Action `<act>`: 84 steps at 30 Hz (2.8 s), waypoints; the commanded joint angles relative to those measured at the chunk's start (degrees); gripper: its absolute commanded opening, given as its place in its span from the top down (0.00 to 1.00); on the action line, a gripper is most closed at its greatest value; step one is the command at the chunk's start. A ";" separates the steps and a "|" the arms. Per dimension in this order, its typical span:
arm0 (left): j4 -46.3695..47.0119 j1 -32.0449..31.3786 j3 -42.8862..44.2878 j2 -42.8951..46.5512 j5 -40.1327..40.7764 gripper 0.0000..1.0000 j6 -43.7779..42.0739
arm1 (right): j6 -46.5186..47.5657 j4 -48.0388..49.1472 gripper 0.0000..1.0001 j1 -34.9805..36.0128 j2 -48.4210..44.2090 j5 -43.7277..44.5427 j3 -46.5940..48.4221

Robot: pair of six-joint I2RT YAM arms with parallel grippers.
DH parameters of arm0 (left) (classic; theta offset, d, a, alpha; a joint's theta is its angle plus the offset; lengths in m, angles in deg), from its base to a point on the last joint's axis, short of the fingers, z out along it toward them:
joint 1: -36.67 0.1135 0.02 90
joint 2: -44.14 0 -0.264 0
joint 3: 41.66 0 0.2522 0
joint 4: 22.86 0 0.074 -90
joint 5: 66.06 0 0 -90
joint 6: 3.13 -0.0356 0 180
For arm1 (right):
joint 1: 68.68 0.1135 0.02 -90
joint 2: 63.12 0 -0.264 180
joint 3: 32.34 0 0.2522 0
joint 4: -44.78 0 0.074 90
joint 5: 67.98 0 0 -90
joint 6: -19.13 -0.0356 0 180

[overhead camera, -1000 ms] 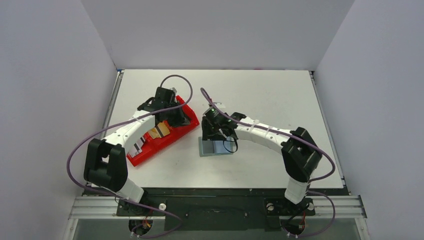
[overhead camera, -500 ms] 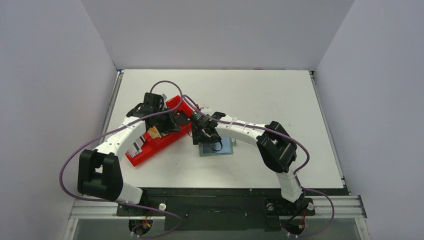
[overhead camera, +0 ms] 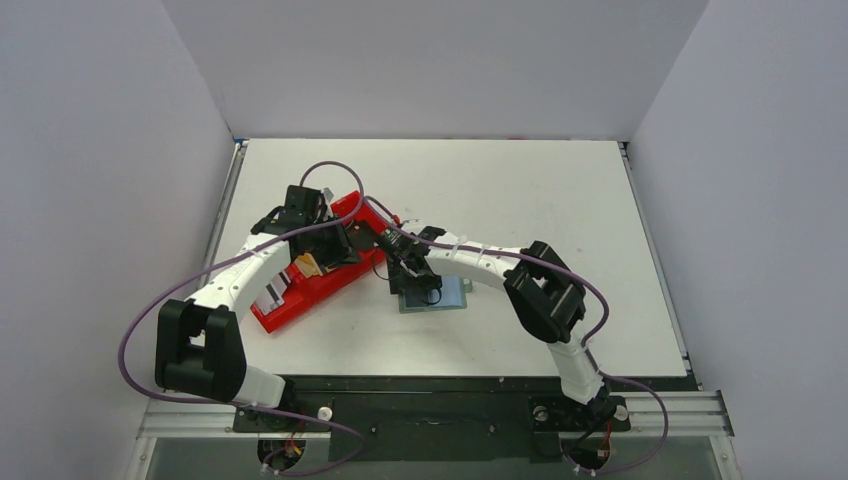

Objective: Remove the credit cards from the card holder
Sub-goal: Remove the credit card from the card holder.

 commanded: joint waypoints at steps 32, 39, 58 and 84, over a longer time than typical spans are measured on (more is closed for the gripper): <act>2.33 -5.01 -0.25 -2.06 -1.13 0.84 0.56 | -0.85 12.59 0.70 -3.63 -7.42 -10.60 -9.27; 4.24 -10.38 -0.21 -5.02 -0.56 0.84 2.75 | -2.69 18.17 0.68 -6.09 -10.30 -16.53 -14.51; 8.04 -16.46 3.95 -14.09 -0.79 0.85 6.92 | -6.53 29.28 0.64 -10.47 -17.03 -23.35 -25.23; 6.99 -18.21 6.46 -14.35 1.14 0.87 8.02 | -11.55 39.15 0.71 -14.11 -23.39 -27.56 -34.62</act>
